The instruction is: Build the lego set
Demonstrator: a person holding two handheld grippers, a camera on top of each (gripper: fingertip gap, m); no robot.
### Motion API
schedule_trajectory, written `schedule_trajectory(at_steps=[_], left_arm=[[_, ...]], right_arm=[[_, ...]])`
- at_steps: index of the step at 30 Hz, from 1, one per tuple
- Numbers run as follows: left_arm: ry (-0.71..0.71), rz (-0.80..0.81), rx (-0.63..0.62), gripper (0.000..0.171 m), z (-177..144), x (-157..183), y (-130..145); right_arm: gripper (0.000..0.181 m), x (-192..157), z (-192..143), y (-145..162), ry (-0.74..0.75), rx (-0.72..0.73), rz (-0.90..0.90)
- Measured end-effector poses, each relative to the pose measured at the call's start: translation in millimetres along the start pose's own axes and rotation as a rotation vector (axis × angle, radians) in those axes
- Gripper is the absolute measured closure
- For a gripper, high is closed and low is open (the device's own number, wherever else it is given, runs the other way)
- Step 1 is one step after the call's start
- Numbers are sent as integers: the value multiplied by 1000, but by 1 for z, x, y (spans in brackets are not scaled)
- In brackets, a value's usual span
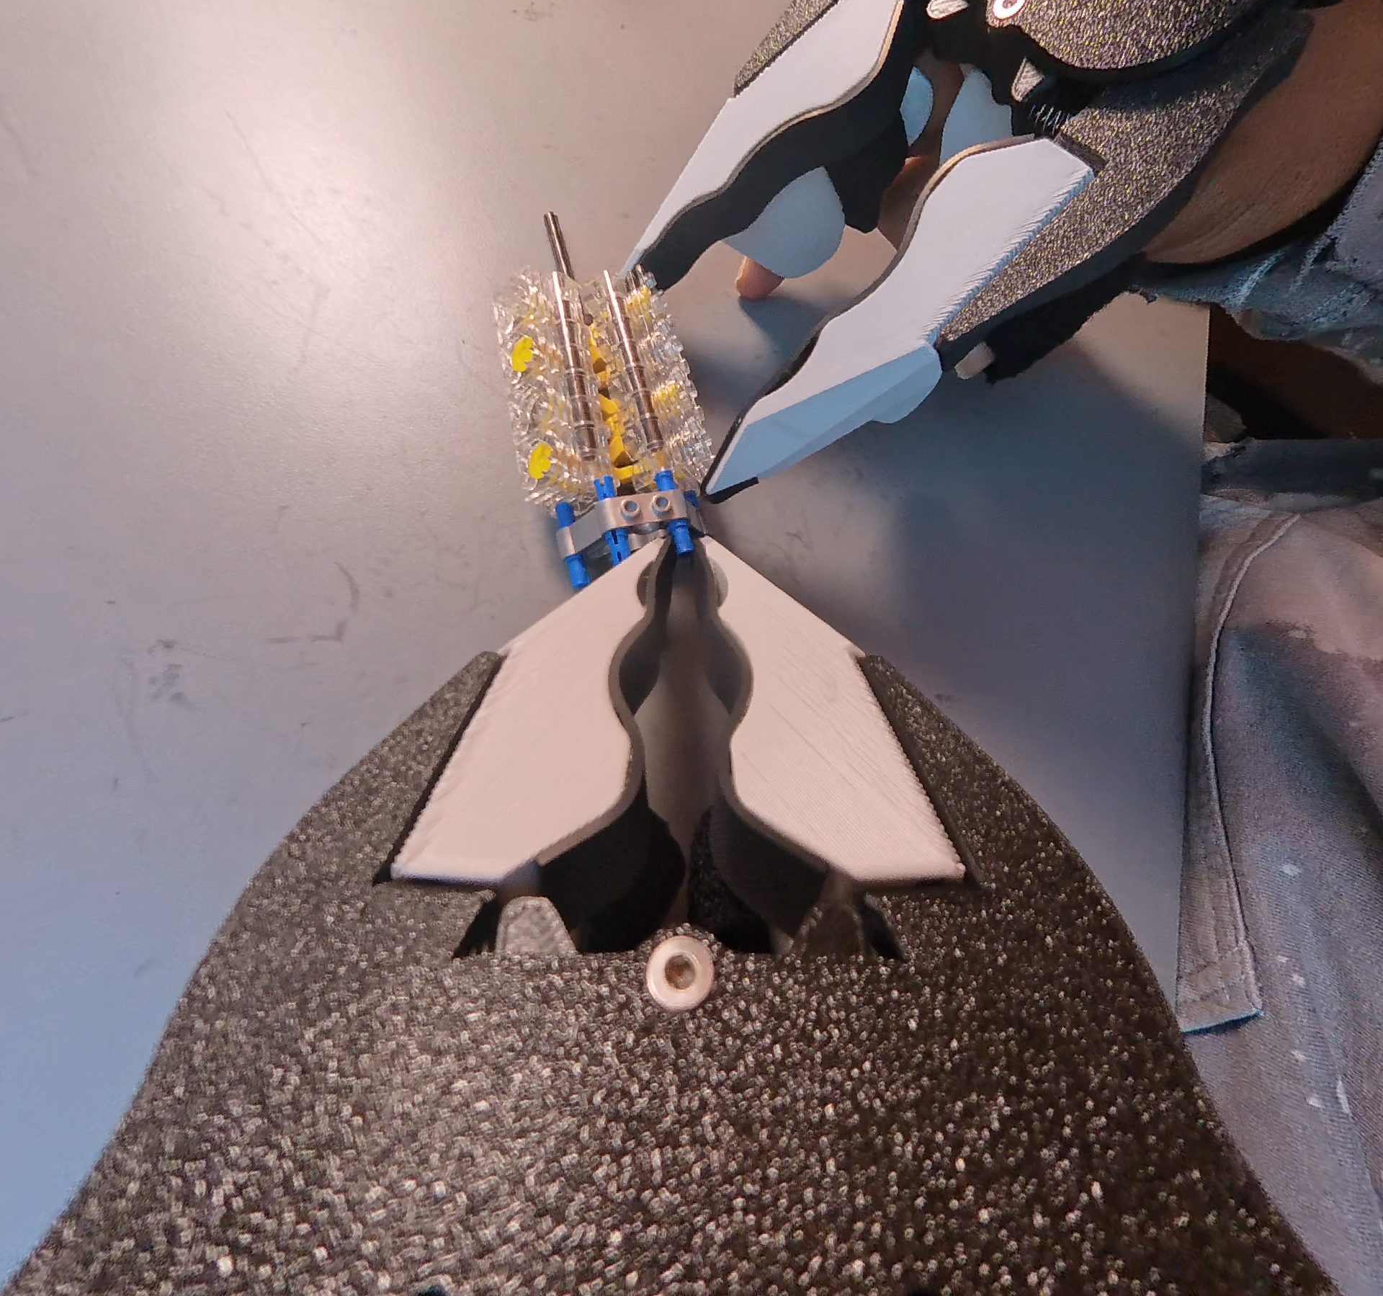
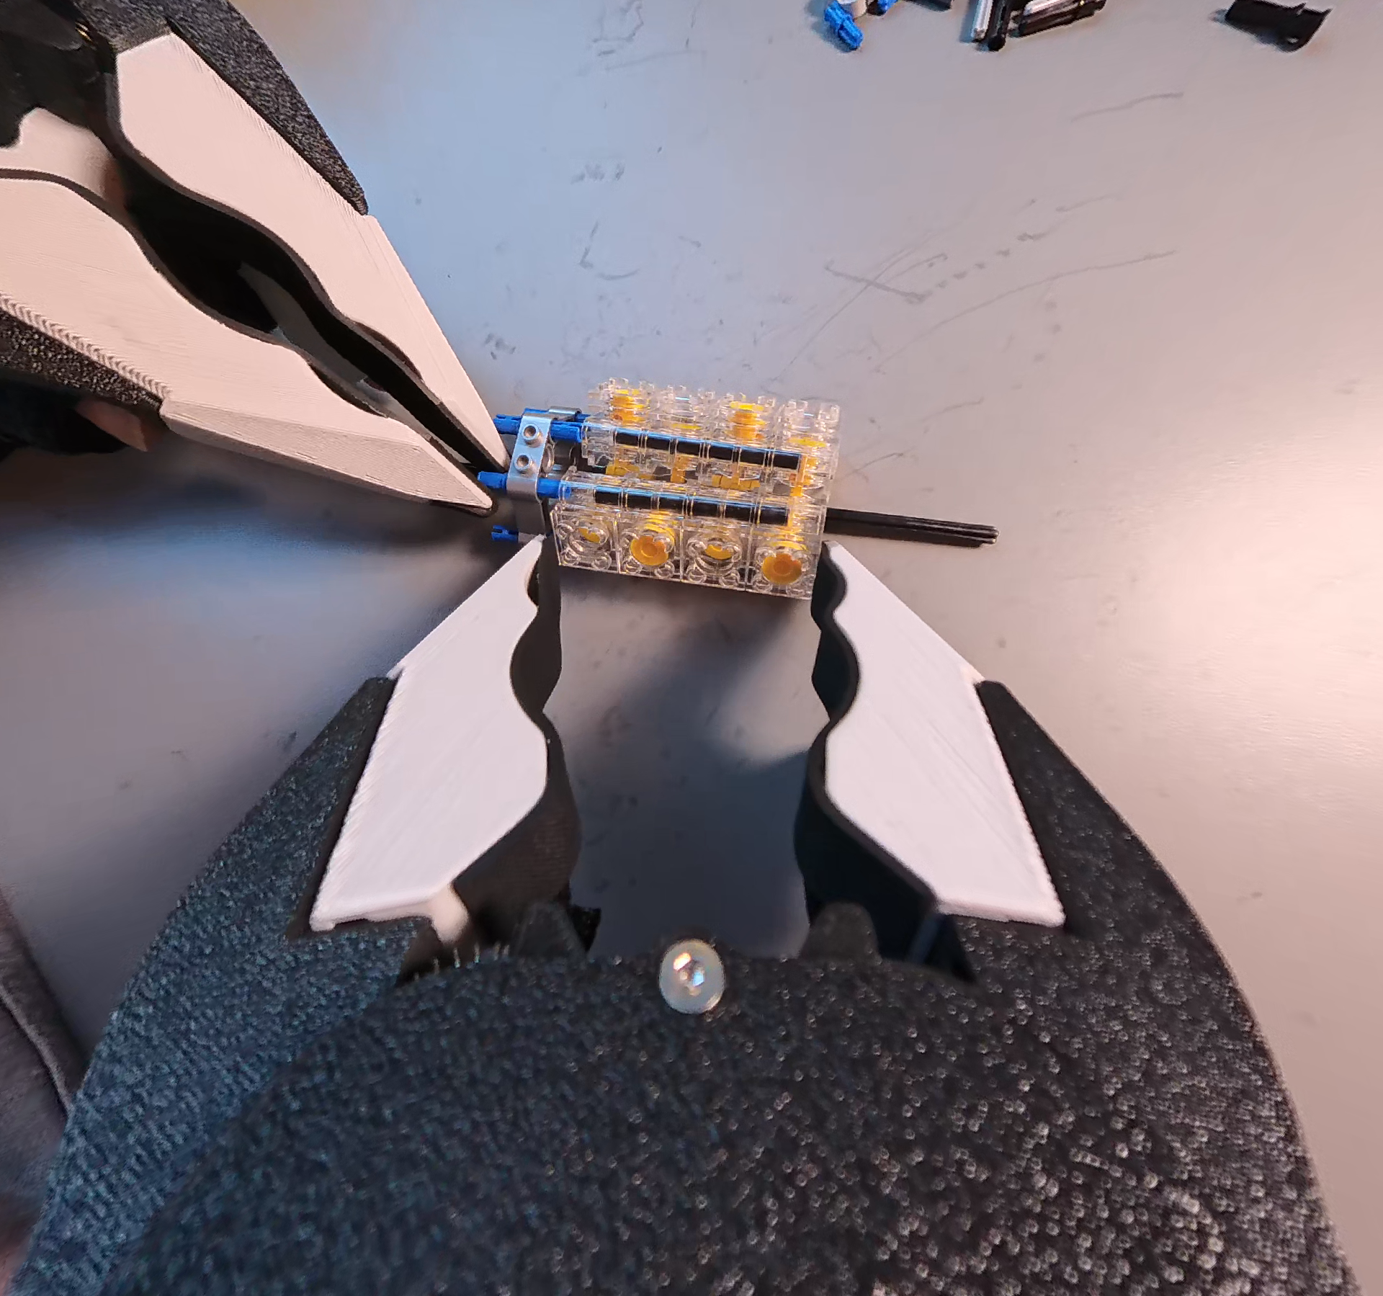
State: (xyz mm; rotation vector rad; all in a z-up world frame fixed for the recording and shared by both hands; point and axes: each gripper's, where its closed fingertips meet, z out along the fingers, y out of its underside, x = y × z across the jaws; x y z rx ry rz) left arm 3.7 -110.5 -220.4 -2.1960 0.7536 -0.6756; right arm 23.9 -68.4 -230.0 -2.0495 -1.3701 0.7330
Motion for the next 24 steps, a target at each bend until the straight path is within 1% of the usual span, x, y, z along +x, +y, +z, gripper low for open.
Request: schedule_trajectory(at_steps=[18,24], left_arm=[[15,-49,6,171,0,-2,-1],[-14,-58,12,171,1,-3,-1]], right_arm=[[117,0,1,-2,38,26,-73],[117,-1,2,-3,48,31,-63]])
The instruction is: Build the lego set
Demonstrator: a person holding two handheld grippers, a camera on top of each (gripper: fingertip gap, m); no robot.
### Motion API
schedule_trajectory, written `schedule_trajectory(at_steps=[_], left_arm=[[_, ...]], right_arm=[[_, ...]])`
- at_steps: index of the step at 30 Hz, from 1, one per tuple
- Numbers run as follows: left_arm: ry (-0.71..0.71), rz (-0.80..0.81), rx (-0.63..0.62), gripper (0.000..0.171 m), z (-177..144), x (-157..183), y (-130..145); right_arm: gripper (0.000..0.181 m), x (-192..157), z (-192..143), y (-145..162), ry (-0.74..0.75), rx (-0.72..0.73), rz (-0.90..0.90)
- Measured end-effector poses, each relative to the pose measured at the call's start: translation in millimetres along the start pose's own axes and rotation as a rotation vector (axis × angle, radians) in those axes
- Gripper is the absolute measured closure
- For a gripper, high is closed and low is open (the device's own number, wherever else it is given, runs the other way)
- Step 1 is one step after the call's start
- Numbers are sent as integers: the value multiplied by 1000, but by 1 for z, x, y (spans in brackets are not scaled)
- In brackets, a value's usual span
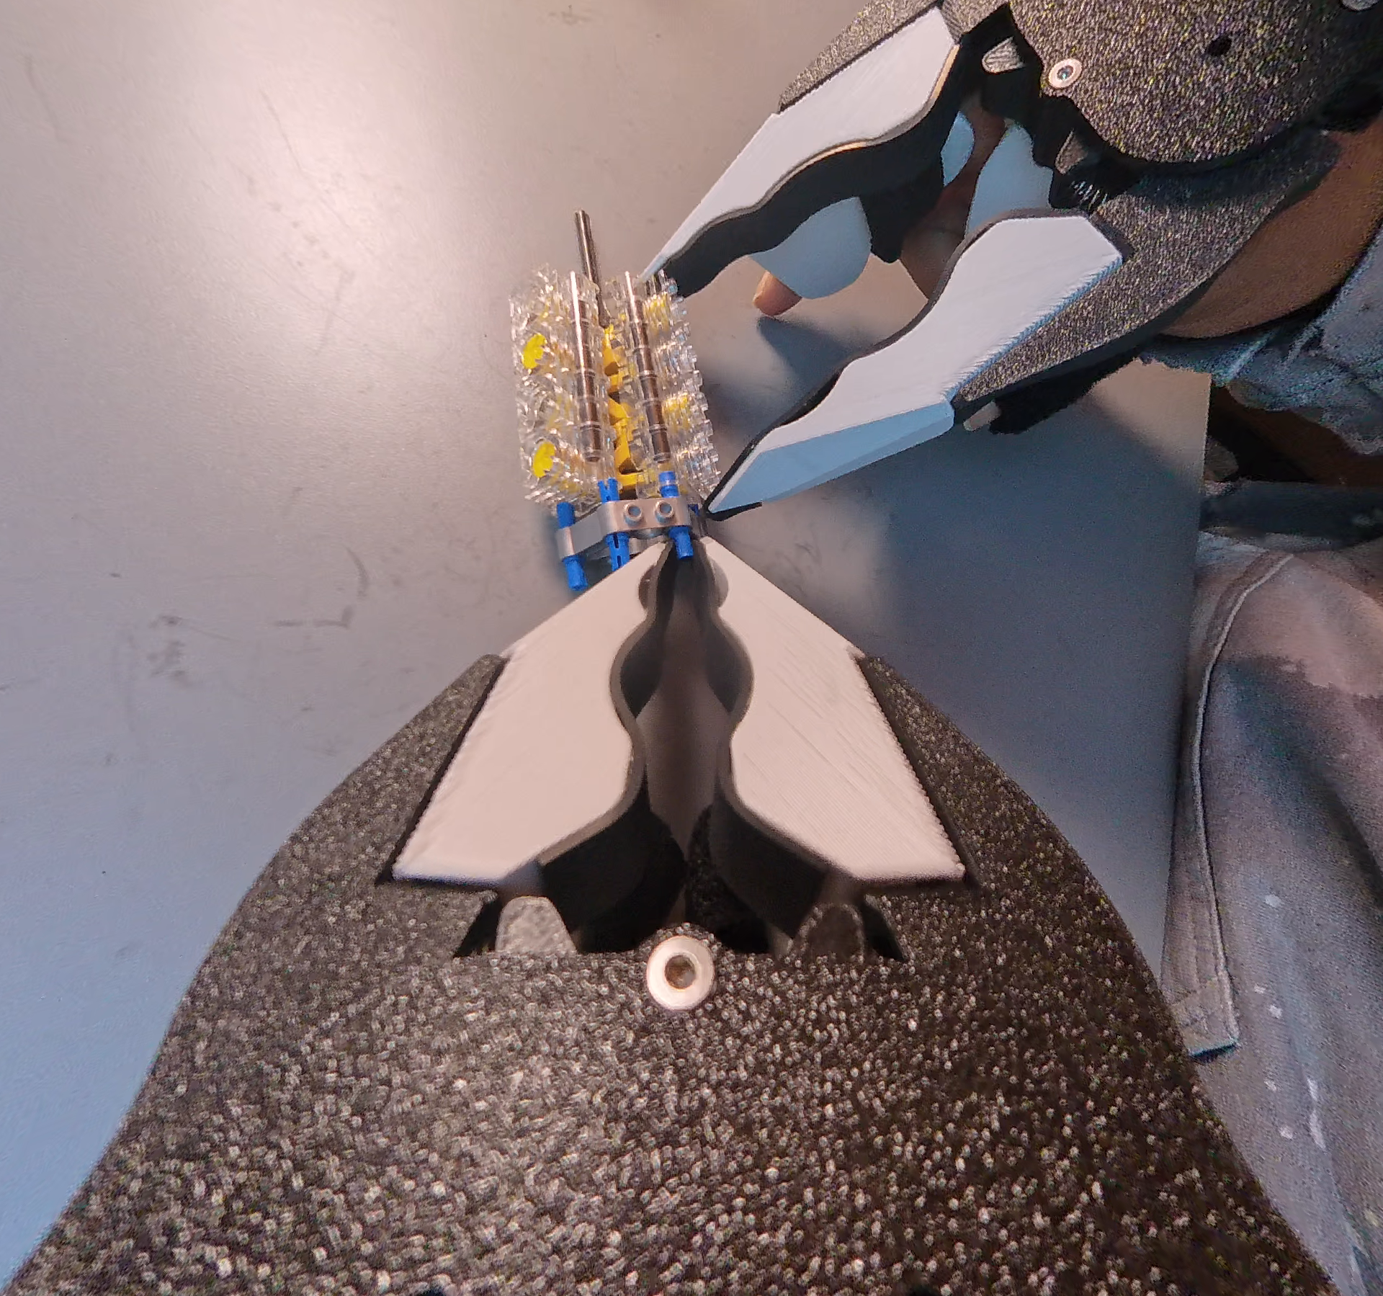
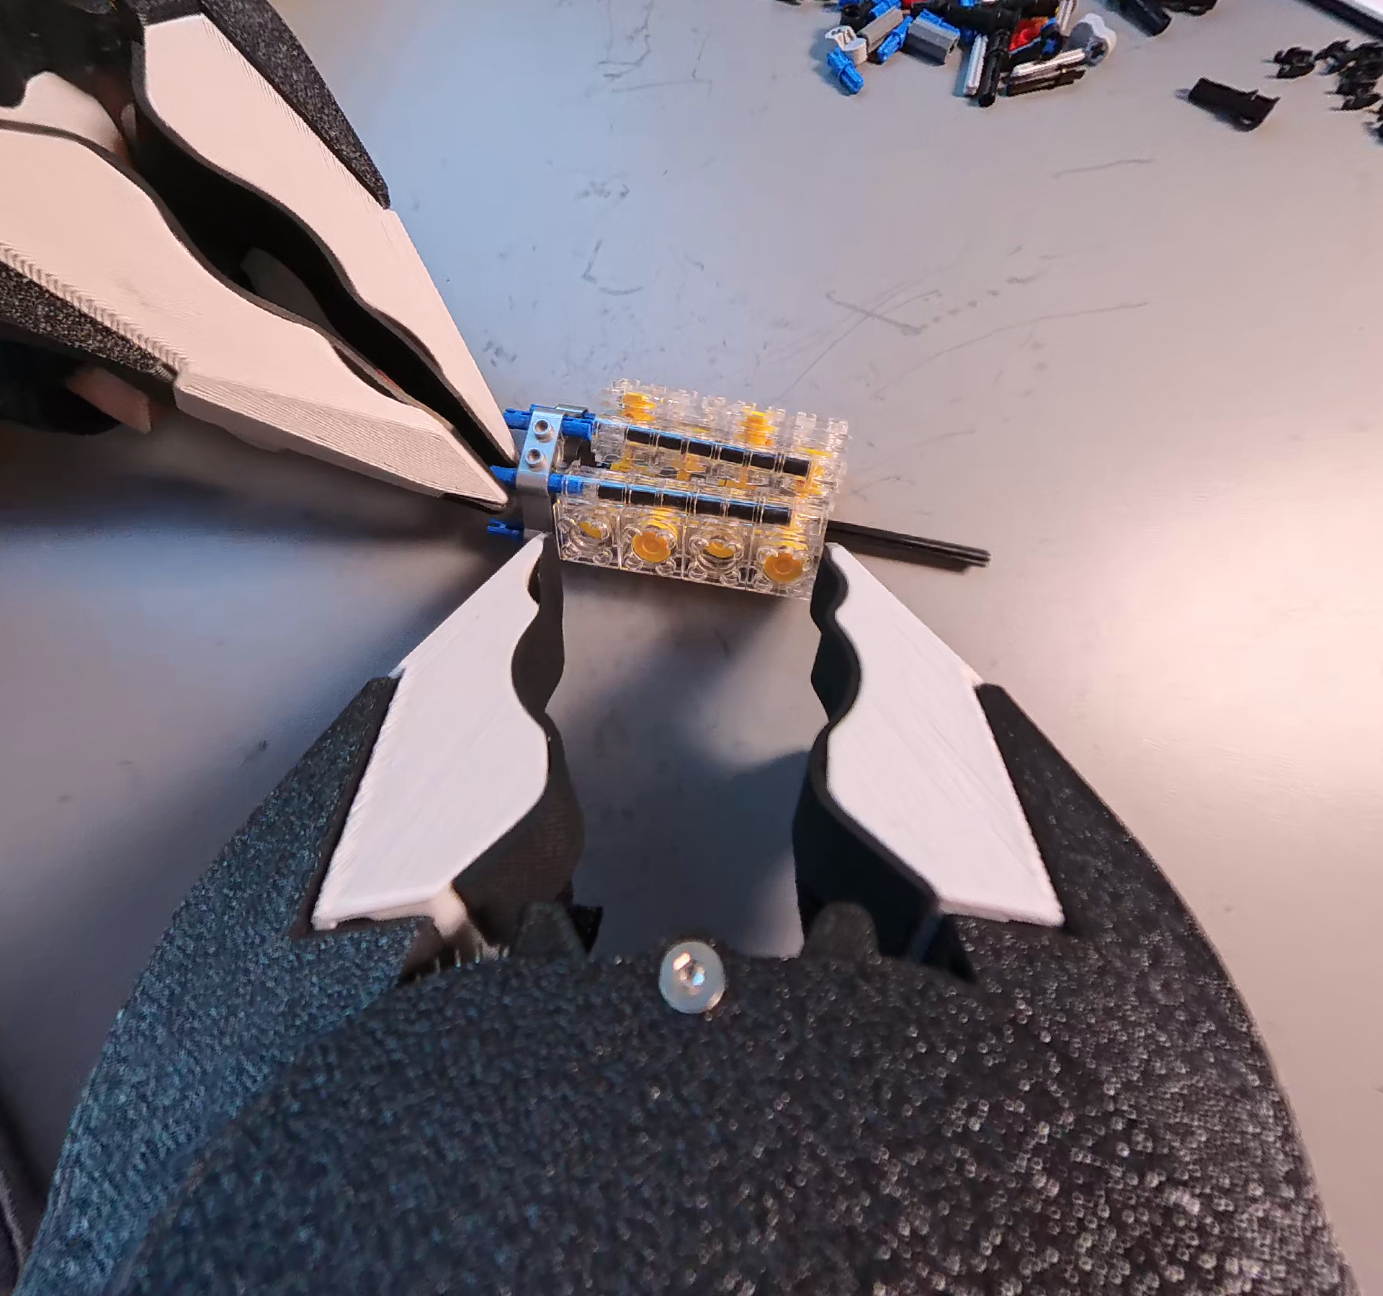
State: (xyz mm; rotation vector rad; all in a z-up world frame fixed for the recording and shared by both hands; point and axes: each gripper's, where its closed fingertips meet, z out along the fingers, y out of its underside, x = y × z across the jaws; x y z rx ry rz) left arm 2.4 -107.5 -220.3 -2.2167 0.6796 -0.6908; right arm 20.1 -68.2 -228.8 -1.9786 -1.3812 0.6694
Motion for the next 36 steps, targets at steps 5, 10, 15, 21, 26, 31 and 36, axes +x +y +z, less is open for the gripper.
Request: schedule_trajectory(at_steps=[5,10,15,21,26,31,36], left_arm=[[-6,-10,5,171,1,0,-1],[-2,-6,-5,170,1,-2,-1],[-4,44,-24,158,-3,-4,0],[-48,147,-13,153,-20,-3,3],[-191,265,-57,126,-13,-19,12],[-203,420,-86,104,-6,-31,6],[-34,395,-114,109,3,-23,9]], right_arm=[[117,0,0,-1,20,7,1],[117,0,0,-1,30,7,9],[116,4,4,-3,-2,2,37],[116,3,6,-3,-15,-8,41],[116,1,7,-4,-30,-12,29],[116,-2,9,-5,-50,-15,11],[116,-11,11,-6,-106,-18,-34]])
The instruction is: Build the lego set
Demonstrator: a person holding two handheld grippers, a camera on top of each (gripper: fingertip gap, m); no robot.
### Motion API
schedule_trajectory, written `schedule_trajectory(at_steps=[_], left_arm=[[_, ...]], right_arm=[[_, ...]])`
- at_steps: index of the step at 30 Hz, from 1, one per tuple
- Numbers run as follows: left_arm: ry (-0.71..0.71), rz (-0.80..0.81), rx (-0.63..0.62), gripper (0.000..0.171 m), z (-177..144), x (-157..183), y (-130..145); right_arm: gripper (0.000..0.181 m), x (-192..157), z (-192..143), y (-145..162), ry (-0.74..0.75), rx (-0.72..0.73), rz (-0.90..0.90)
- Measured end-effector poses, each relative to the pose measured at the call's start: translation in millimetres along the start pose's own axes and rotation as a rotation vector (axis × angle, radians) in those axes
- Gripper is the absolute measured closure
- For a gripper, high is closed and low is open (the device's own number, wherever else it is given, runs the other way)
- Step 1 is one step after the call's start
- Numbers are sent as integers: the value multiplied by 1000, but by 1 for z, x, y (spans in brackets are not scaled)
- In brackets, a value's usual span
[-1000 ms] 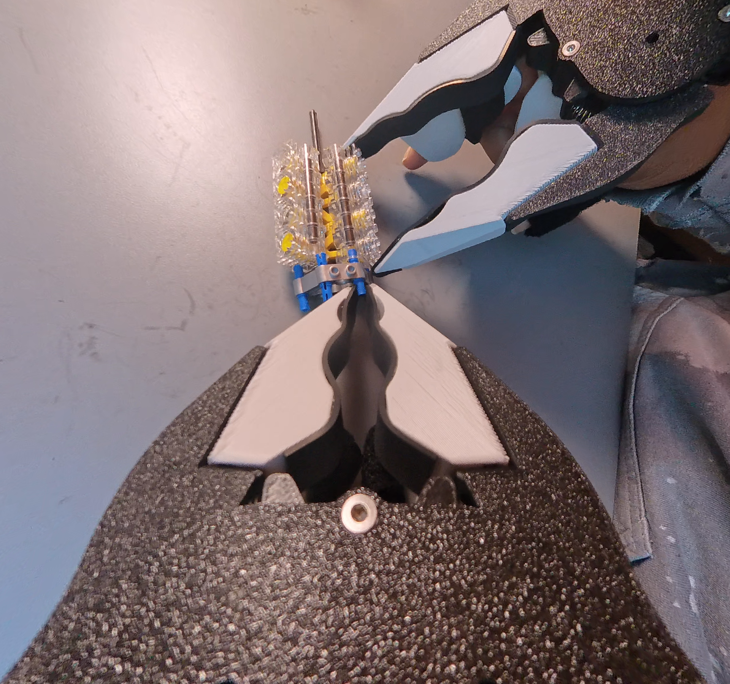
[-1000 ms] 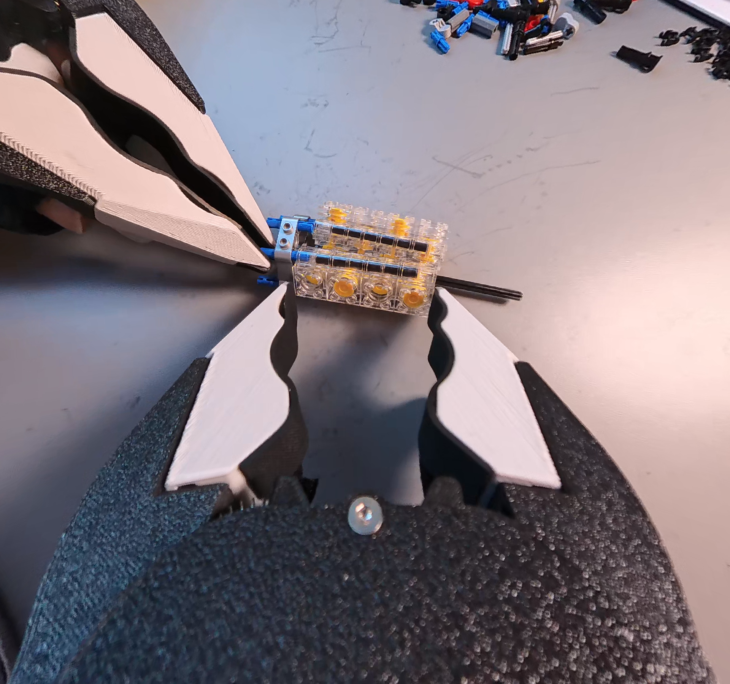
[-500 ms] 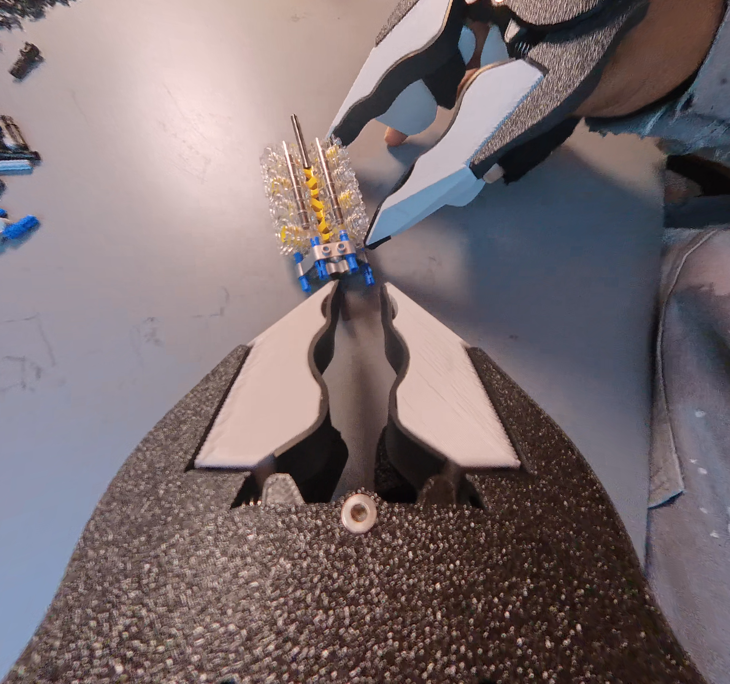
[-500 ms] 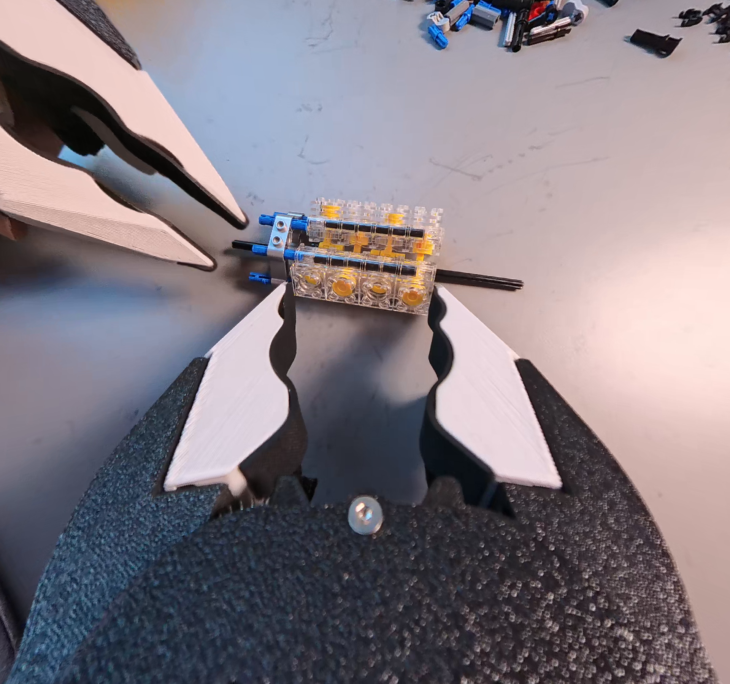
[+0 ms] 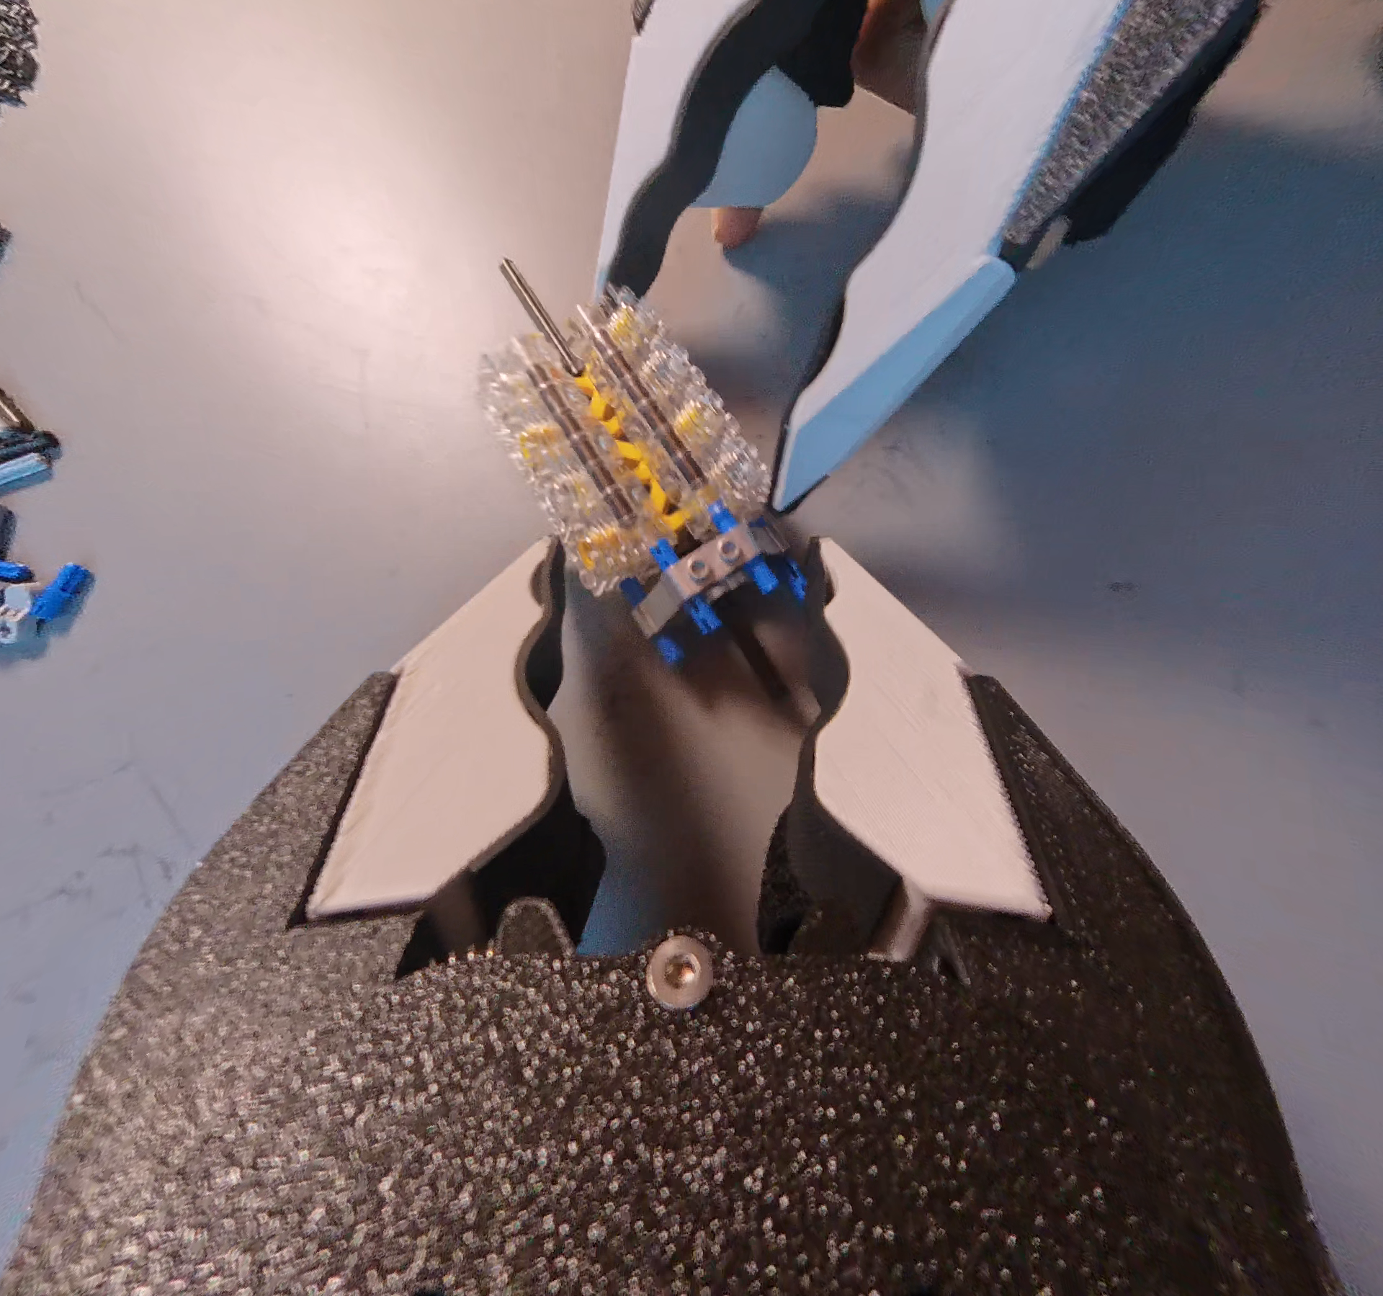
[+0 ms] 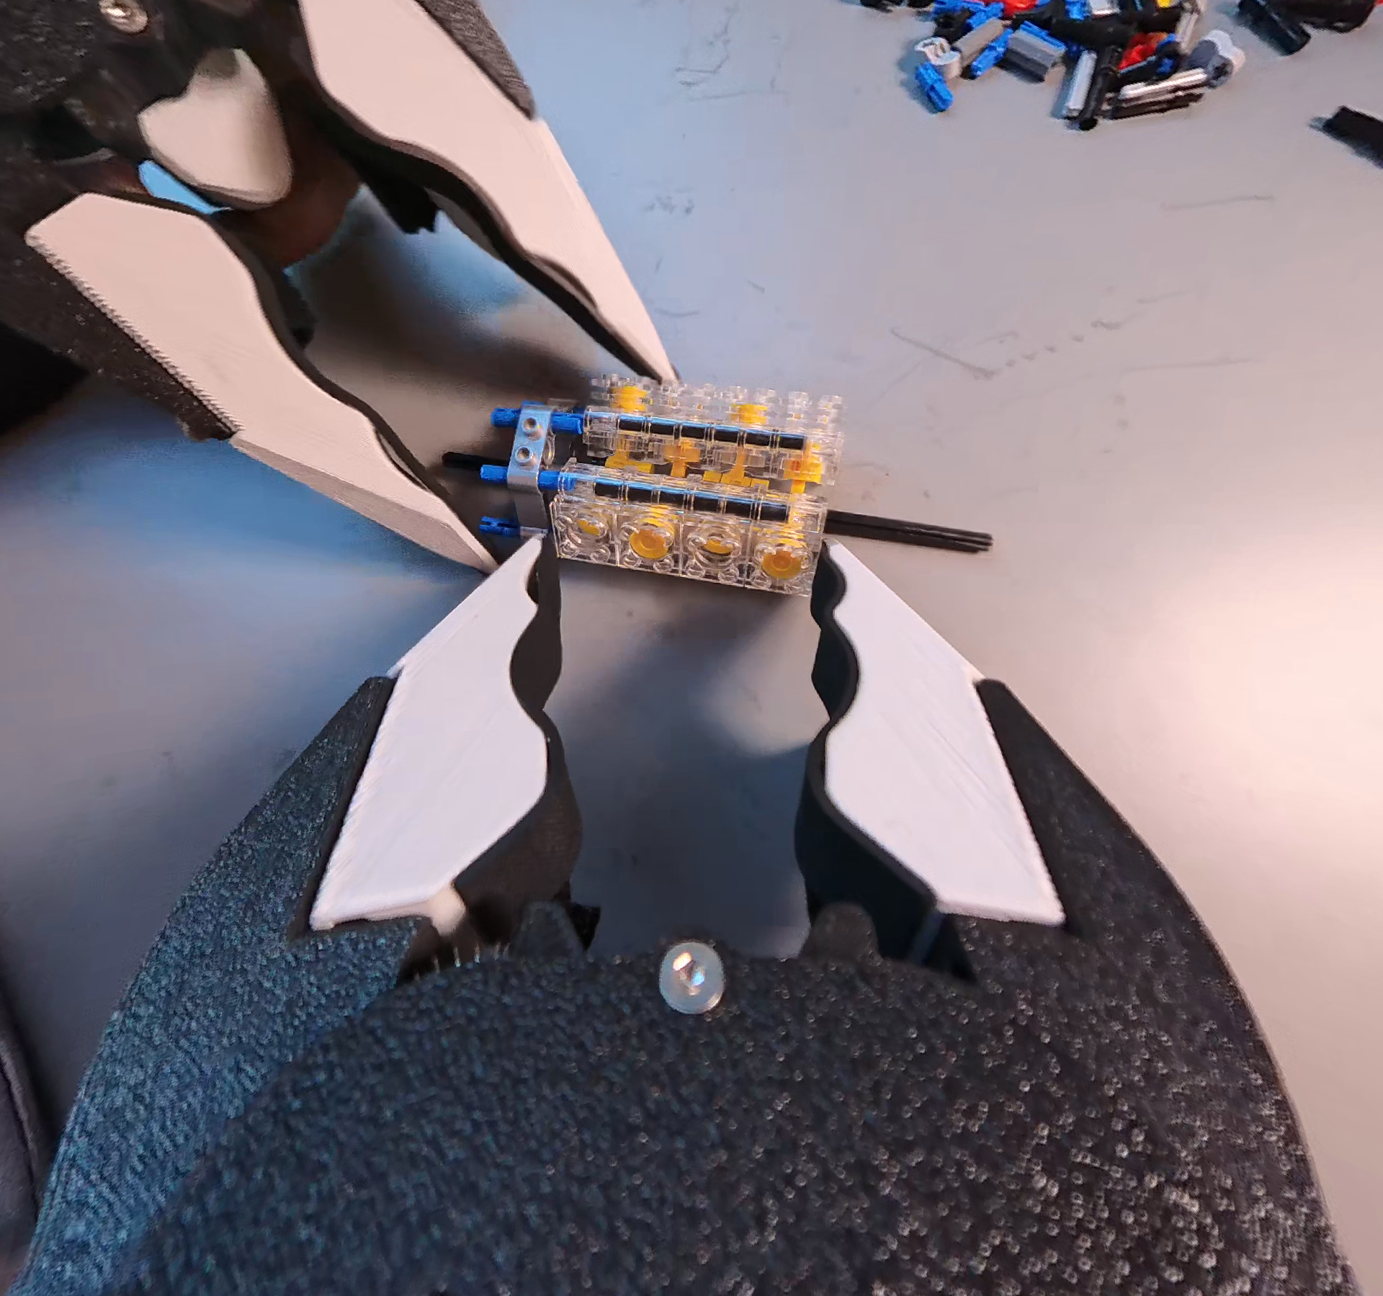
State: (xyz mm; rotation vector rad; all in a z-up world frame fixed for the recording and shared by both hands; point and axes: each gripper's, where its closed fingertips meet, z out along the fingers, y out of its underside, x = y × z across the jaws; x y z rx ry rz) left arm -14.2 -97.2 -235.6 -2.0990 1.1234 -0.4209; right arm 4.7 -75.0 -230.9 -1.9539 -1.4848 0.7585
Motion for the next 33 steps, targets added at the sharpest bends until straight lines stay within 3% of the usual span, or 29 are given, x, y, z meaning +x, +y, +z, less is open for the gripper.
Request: schedule_trajectory(at_steps=[2,3,4,8,13,18,21,22,28,33], left_arm=[[-22,5,-9,116,-1,-10,1],[-28,16,-12,117,-3,-16,2],[-13,23,-17,117,-4,-18,3],[13,32,-12,116,-2,-15,2],[25,30,5,103,-7,-8,5],[-7,72,0,103,-33,-13,16],[16,41,-63,104,-37,-22,37],[44,9,-59,113,-36,-22,39],[107,-9,-52,127,-28,-8,31],[104,-29,-55,127,-21,12,22]], right_arm=[[122,-2,1,2,-1,-20,-38],[162,2,0,5,23,-36,-92],[168,-4,0,5,-3,-23,-88],[151,-3,0,3,-19,-13,-45],[148,-3,-4,4,-36,-3,-21],[146,-3,-5,3,-33,4,-16],[144,-6,-5,3,-42,-1,-15],[143,-8,-5,3,-49,-3,-11],[142,-5,-2,-1,-70,-15,-27],[145,3,-2,-5,-189,-54,-184]])
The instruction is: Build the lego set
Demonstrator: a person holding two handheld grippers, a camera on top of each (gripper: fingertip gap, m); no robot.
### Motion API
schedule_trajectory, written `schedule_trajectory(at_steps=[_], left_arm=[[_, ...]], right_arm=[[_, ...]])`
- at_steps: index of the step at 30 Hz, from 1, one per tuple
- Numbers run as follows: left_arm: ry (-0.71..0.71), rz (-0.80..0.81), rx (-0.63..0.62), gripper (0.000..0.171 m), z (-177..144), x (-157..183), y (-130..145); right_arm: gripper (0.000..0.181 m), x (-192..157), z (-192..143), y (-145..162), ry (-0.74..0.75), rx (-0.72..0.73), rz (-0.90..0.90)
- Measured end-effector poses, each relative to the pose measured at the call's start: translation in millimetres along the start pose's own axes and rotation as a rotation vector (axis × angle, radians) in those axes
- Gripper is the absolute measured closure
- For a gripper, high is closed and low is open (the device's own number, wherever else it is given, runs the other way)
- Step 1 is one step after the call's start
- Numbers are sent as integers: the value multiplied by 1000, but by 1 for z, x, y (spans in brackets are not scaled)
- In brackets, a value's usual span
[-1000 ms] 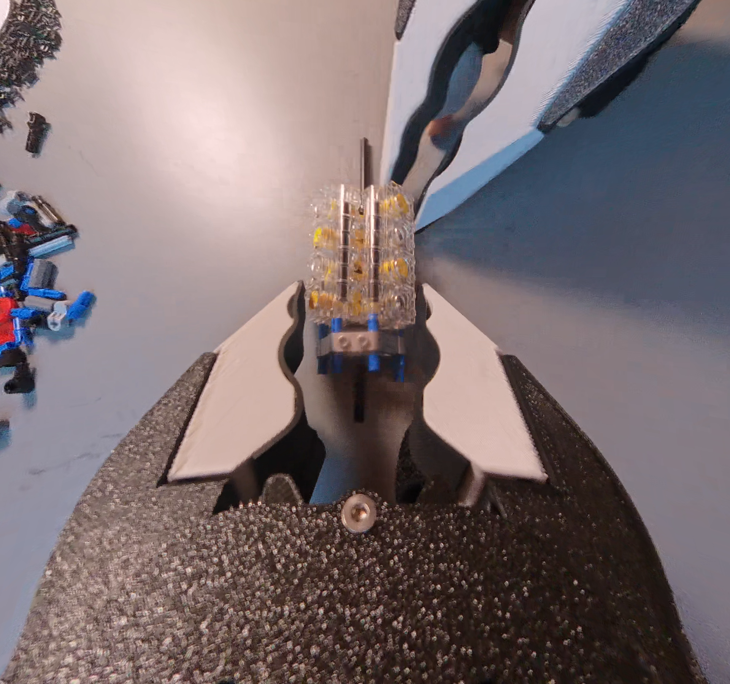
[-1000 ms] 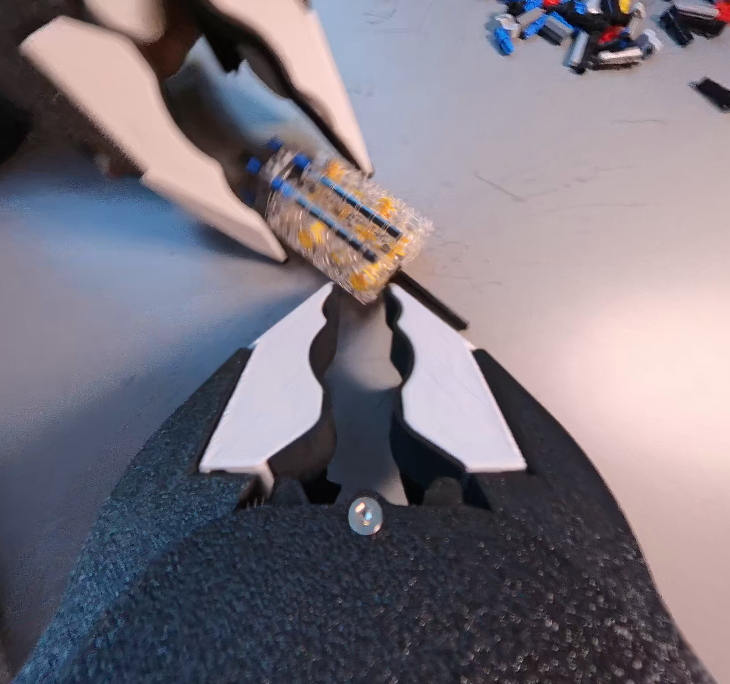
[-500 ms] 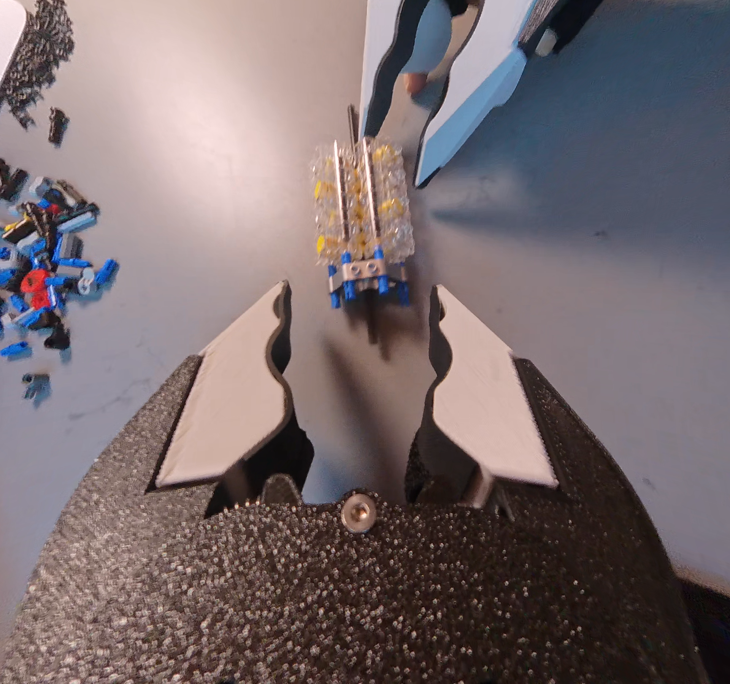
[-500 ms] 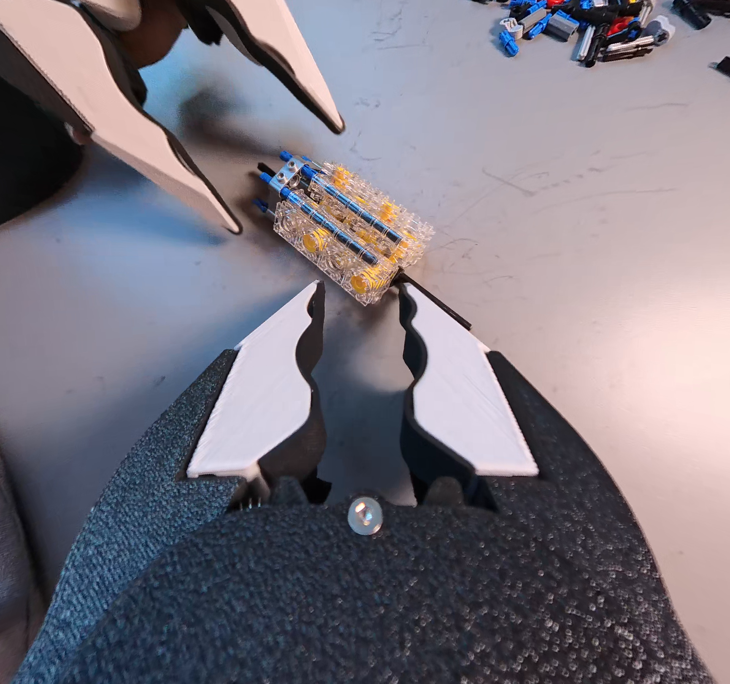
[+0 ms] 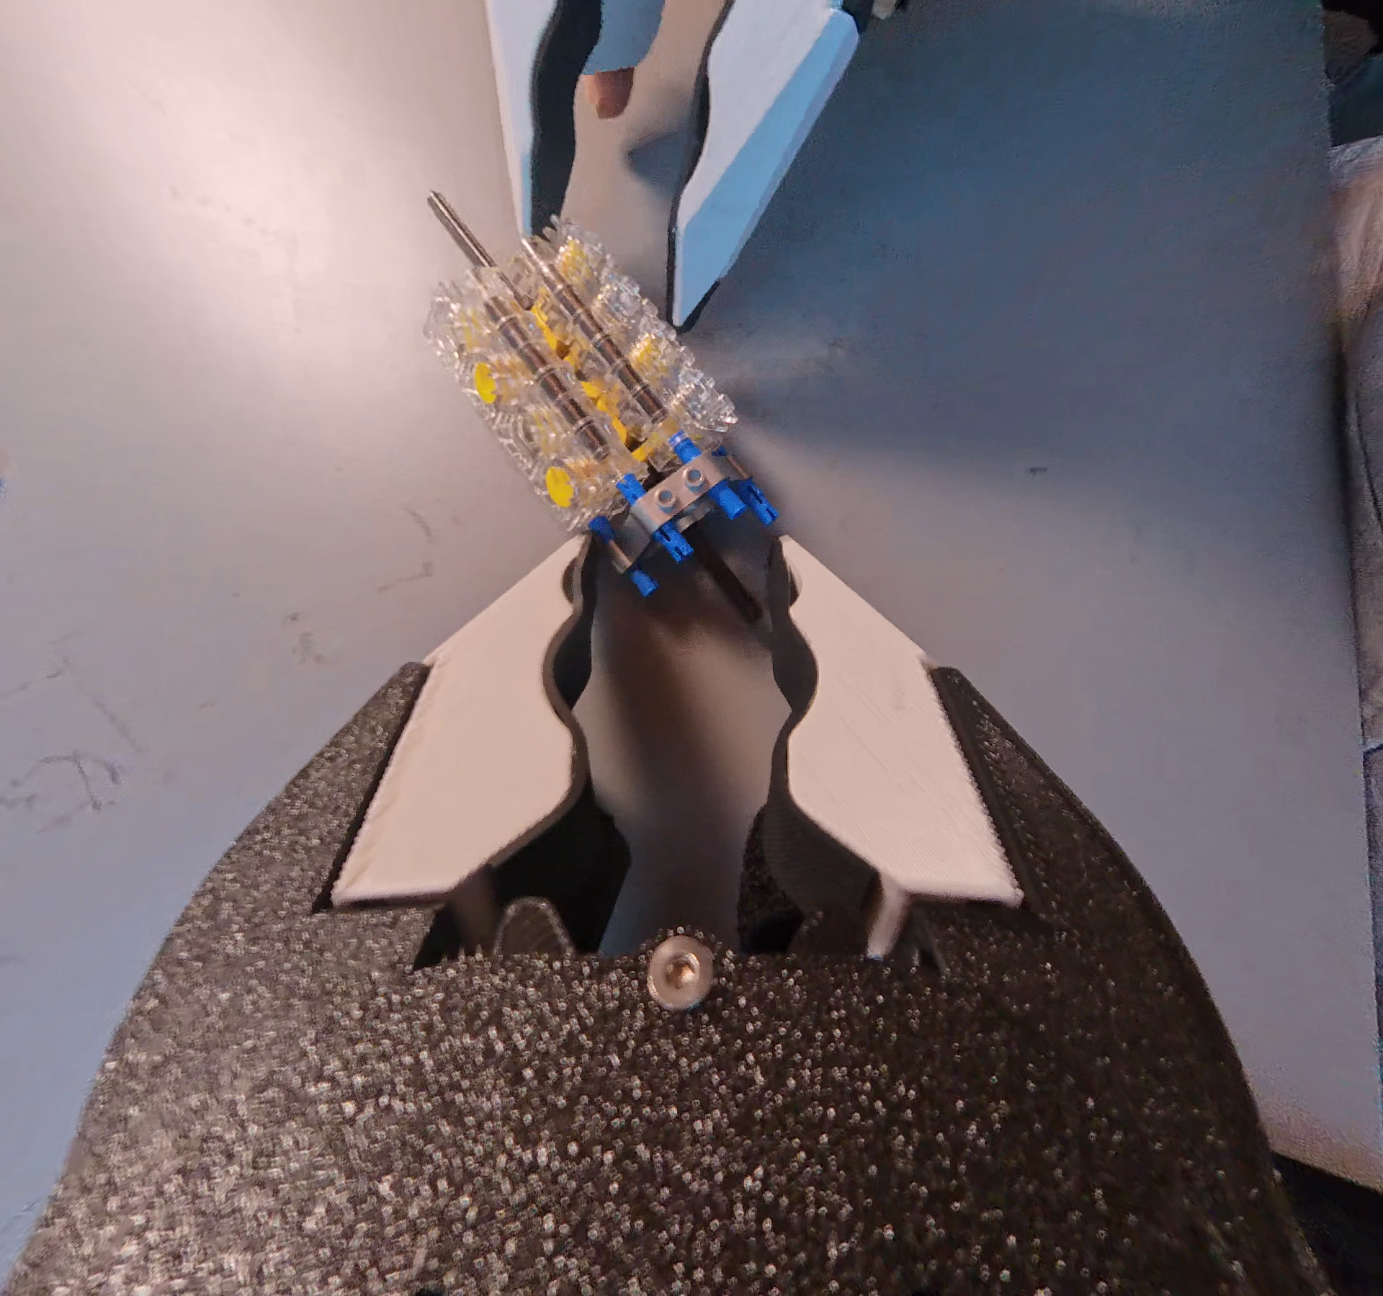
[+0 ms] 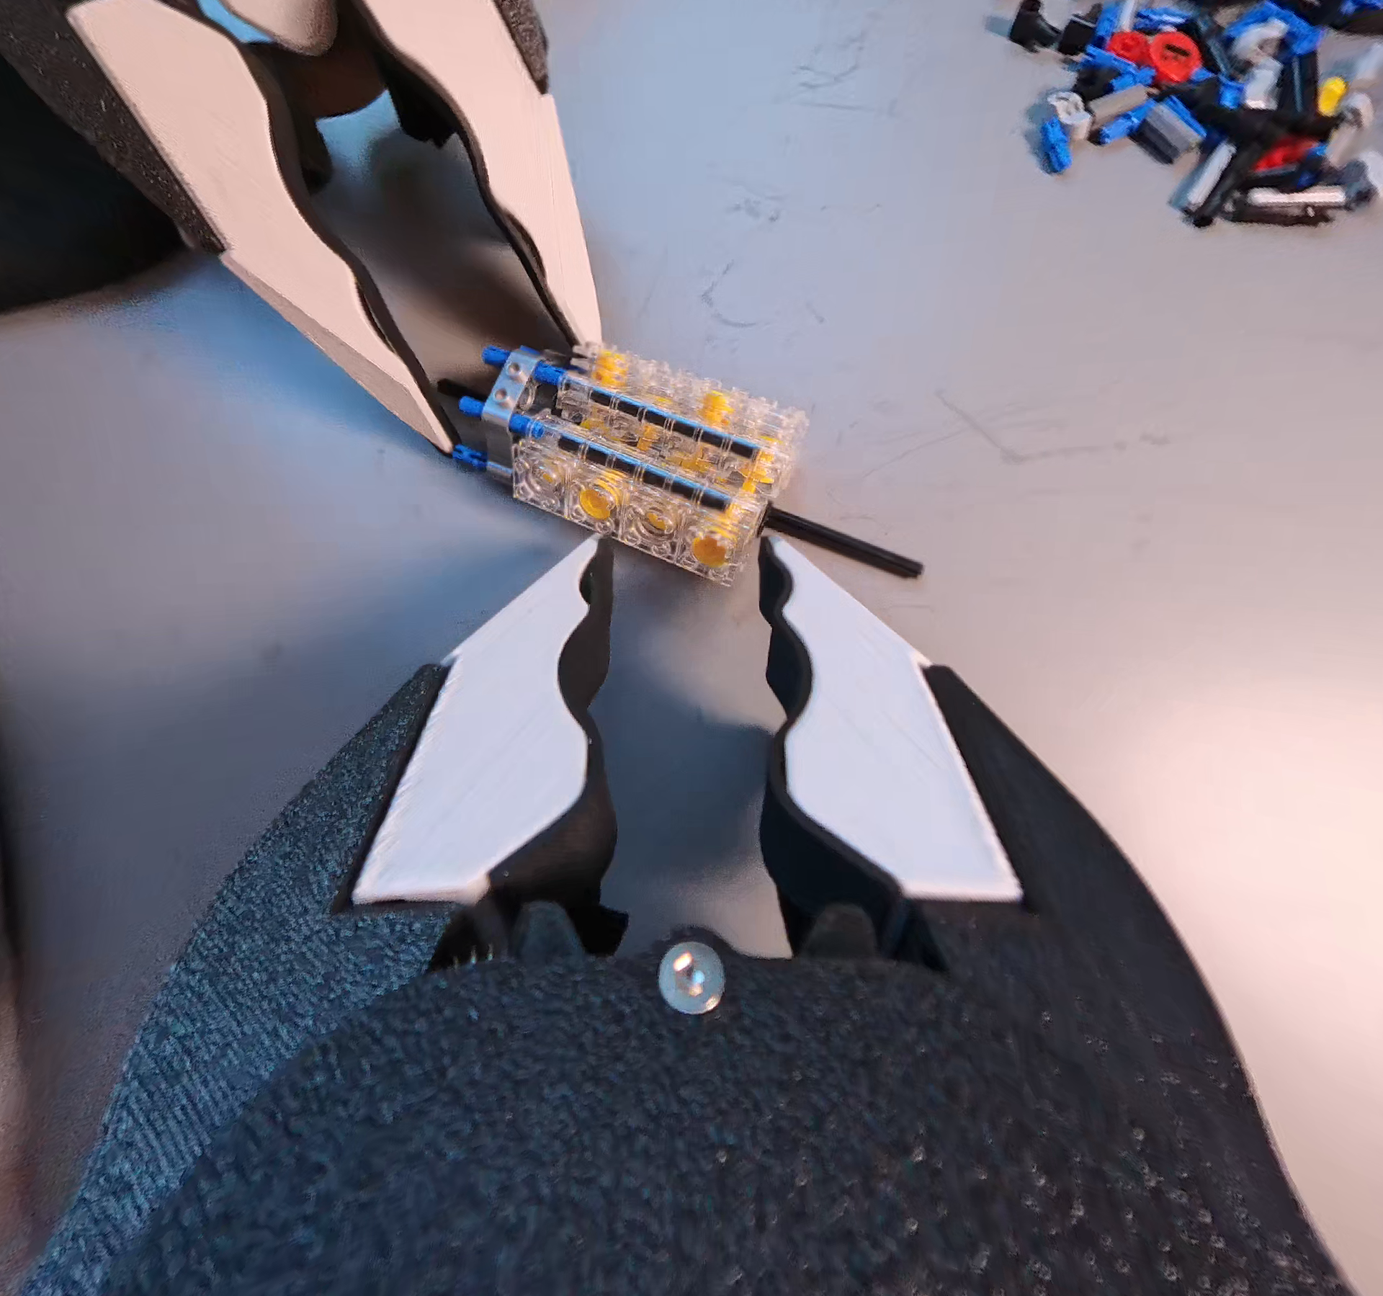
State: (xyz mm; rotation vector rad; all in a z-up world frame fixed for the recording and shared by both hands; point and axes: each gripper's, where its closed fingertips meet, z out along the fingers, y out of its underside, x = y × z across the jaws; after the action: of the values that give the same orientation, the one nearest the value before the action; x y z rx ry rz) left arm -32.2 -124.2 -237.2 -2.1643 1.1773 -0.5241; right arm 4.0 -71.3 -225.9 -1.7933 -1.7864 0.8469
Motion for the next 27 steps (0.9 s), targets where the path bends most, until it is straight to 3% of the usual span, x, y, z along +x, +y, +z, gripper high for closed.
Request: schedule_trajectory(at_steps=[4,8,12,17,27], left_arm=[[-12,-25,-6,121,1,8,-2],[-49,-39,46,113,-12,-1,-2],[-79,72,89,102,-14,-10,-6],[4,219,90,85,1,-8,-14],[51,217,120,84,16,-11,-20]], right_arm=[[143,1,1,1,-112,-28,-107],[139,4,1,3,-112,-37,-106],[127,-3,-4,2,-108,6,-10],[116,-12,1,-1,-67,10,31],[121,-13,9,-4,-87,-18,-13]])
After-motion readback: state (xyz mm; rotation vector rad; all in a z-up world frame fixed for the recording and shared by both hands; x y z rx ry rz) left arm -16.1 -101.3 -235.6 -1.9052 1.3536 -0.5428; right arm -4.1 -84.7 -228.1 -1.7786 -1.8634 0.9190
